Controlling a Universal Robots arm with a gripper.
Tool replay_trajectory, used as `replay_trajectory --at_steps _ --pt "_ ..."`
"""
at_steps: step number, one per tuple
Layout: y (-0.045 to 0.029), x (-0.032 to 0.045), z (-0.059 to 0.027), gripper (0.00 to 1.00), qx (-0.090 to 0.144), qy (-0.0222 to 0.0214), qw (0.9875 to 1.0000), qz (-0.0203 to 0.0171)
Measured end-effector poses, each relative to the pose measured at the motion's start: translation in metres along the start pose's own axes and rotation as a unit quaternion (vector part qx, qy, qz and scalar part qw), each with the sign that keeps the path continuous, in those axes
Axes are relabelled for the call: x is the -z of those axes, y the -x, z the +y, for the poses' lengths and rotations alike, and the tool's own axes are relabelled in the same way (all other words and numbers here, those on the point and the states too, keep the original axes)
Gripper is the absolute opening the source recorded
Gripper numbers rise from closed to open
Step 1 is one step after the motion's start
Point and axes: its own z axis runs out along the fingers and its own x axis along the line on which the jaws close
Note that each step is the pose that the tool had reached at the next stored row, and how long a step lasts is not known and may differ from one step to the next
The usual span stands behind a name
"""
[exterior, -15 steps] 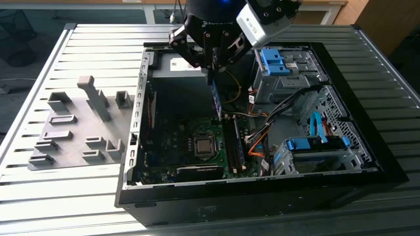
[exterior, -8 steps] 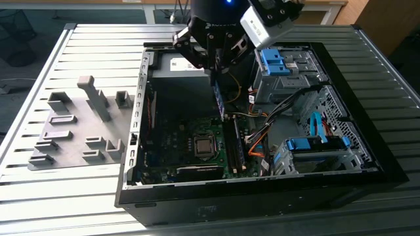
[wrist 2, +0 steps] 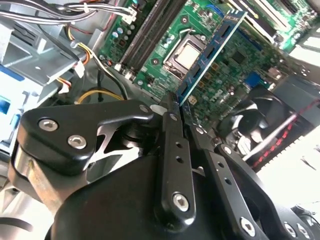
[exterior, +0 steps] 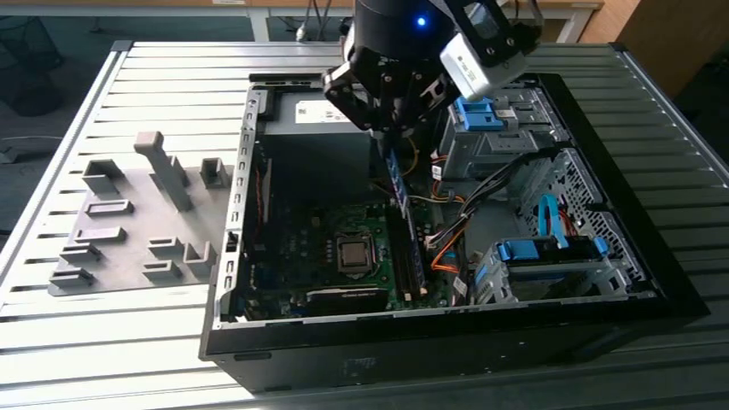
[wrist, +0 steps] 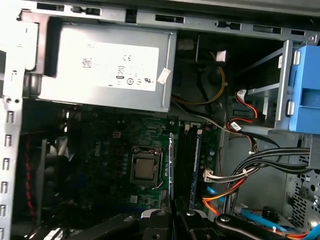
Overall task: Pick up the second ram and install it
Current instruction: 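Insert the second ram into the second slot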
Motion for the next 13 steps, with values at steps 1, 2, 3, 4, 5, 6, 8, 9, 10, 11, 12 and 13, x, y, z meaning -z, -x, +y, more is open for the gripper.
replay_trajectory --at_steps 1,2,3,4,5,6,8,9,10,11,12,13 --pt "0.0021 -0.002 -0.0001 0.14 0.0 0.0 1.0 0.0" --pt "0.0039 -0.0038 -0.0002 0.14 0.0 0.0 1.0 0.0" --pt "0.0055 -0.0056 -0.0003 0.14 -0.001 0.0001 1.0 0.0" --pt "0.0064 -0.0074 -0.0003 0.14 -0.001 0.0001 1.0 0.0" --pt "0.0068 -0.0092 -0.0004 0.14 -0.001 0.0 1.0 0.0" --pt "0.0068 -0.0099 -0.0003 0.14 -0.001 0.0001 1.0 0.0" --pt "0.0068 -0.0098 -0.0003 0.14 -0.001 0.0 1.0 0.0001" --pt "0.0068 -0.0098 -0.0004 0.14 -0.001 0.0 1.0 0.0" --pt "0.0069 -0.0099 -0.0003 0.14 -0.001 0.0 1.0 0.0" --pt "0.0071 -0.011 -0.0004 0.14 -0.001 0.0001 1.0 -0.0001" --pt "0.0077 -0.0128 -0.0005 0.14 -0.001 0.0001 1.0 0.0" --pt "0.0084 -0.0145 -0.0008 0.14 -0.001 0.0001 1.0 0.0"
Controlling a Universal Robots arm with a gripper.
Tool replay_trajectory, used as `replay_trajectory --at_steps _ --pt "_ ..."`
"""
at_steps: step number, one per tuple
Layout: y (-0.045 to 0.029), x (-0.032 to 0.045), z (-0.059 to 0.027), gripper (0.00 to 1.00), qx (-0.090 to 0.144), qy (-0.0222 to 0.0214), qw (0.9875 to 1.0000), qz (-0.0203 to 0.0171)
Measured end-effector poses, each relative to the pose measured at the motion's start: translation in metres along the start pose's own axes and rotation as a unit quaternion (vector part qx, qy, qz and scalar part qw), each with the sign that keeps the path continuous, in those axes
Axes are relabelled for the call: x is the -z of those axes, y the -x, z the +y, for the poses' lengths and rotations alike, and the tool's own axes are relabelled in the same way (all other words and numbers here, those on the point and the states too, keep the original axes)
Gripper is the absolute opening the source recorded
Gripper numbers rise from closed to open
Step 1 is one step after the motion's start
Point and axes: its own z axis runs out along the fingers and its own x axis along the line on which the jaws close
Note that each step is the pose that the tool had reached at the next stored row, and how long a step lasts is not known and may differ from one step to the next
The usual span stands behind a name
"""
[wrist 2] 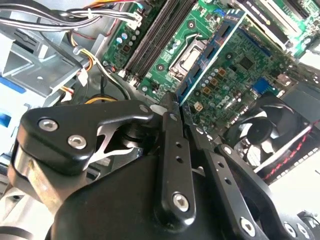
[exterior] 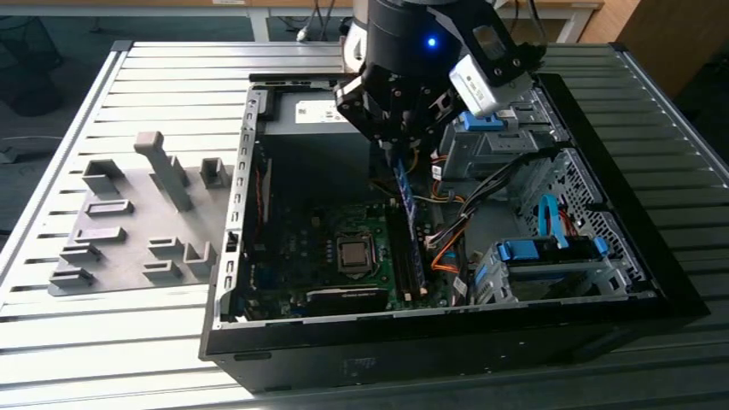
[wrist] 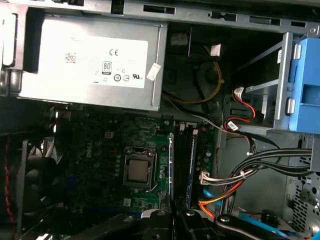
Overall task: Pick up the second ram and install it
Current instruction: 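Insert the second ram into the second slot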
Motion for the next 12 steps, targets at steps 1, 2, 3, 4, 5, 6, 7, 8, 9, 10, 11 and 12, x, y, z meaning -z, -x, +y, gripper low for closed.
replay_trajectory --at_steps 1,2,3,4,5,6,7,8,9,10,11,12 --pt "0.001 -0.0019 -0.0004 0.14 0.0 0.0 1.0 0.0" --pt "0.0021 -0.0038 -0.0007 0.14 -0.001 0.0 1.0 0.0" --pt "0.003 -0.0055 -0.0009 0.14 -0.001 -0.0001 1.0 0.0" --pt "0.0036 -0.0074 -0.001 0.14 -0.002 0.0 1.0 0.0001" --pt "0.0039 -0.0092 -0.001 0.14 -0.002 0.0 1.0 0.0001" --pt "0.0041 -0.0109 -0.001 0.14 -0.002 0.0 1.0 0.0" --pt "0.0041 -0.0119 -0.0009 0.14 -0.002 0.0 1.0 0.0001" --pt "0.0042 -0.0121 -0.0009 0.14 -0.002 -0.0001 1.0 0.0001" --pt "0.0042 -0.0121 -0.001 0.14 -0.002 -0.0001 1.0 0.0001" --pt "0.0042 -0.0121 -0.001 0.14 -0.002 -0.0002 1.0 0.0001" --pt "0.0042 -0.0122 -0.001 0.14 -0.002 -0.0001 1.0 0.0001" --pt "0.0042 -0.0123 -0.001 0.14 -0.002 0.0 1.0 0.0001"
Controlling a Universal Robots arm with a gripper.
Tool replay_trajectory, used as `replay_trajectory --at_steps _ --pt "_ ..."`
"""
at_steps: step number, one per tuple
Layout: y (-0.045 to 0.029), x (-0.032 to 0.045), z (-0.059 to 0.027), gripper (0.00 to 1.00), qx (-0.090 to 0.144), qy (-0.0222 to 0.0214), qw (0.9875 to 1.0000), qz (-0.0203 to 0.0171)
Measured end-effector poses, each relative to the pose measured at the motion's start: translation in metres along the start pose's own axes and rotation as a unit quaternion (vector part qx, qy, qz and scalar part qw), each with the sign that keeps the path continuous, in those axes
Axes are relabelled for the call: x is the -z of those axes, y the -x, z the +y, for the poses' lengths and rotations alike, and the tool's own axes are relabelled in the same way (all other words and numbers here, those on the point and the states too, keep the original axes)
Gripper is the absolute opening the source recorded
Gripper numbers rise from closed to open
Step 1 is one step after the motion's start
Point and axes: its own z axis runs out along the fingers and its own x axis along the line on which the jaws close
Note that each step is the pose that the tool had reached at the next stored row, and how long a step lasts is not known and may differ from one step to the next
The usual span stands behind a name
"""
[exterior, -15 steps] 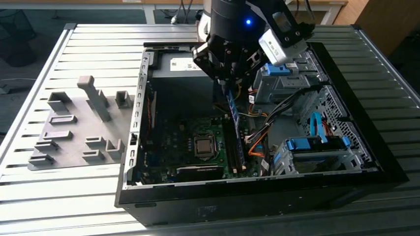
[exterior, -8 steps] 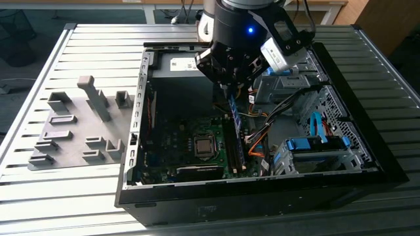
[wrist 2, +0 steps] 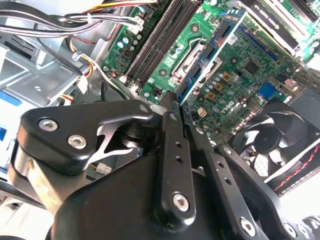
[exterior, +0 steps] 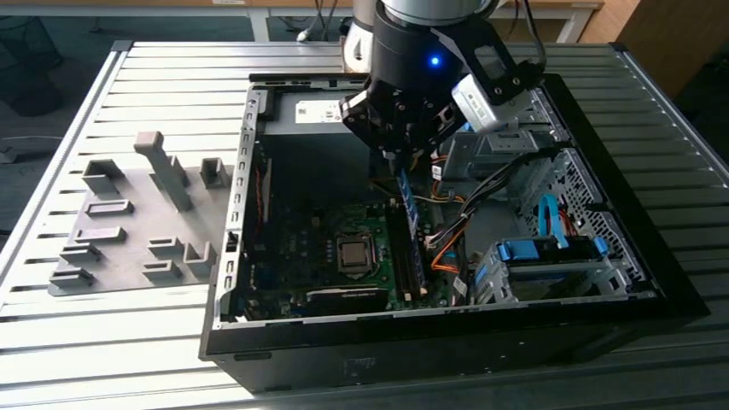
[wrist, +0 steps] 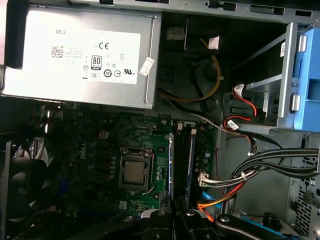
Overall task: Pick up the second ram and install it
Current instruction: 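Insert the second ram into the second slot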
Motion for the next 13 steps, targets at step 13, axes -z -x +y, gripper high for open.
replay_trajectory --at_steps 13 --pt "-0.0001 -0.001 -0.0017 0.14 0.0 0.0012 1.0 -0.0001"
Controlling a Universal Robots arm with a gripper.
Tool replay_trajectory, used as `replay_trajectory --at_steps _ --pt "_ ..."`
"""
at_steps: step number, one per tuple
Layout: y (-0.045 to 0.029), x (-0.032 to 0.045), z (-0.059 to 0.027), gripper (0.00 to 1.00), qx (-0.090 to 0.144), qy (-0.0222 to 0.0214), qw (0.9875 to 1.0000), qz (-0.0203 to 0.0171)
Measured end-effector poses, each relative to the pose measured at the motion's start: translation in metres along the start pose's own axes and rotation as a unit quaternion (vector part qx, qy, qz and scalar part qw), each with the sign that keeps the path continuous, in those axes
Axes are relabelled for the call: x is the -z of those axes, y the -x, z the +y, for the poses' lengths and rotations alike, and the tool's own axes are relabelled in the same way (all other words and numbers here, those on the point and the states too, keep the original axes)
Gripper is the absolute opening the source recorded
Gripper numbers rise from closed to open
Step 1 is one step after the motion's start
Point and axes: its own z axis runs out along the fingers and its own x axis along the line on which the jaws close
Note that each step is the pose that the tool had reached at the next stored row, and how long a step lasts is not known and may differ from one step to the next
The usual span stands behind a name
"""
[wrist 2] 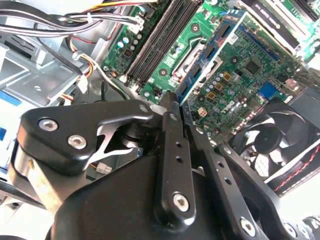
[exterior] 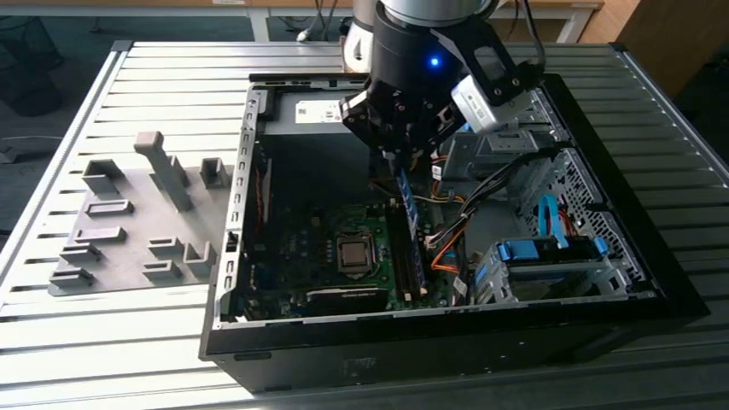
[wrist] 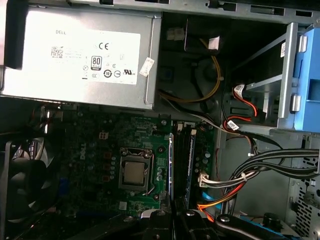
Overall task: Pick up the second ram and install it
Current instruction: 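Insert the second ram into the second slot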
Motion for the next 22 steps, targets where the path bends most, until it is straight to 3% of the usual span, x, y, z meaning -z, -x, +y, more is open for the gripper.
replay_trajectory --at_steps 4,22 --pt "-0.0001 -0.0055 -0.0054 0.14 -0.002 -0.0001 1.0 0.0001" --pt "0.0032 -0.0381 -0.0058 0.14 -0.025 -0.0001 0.9997 0.0005"
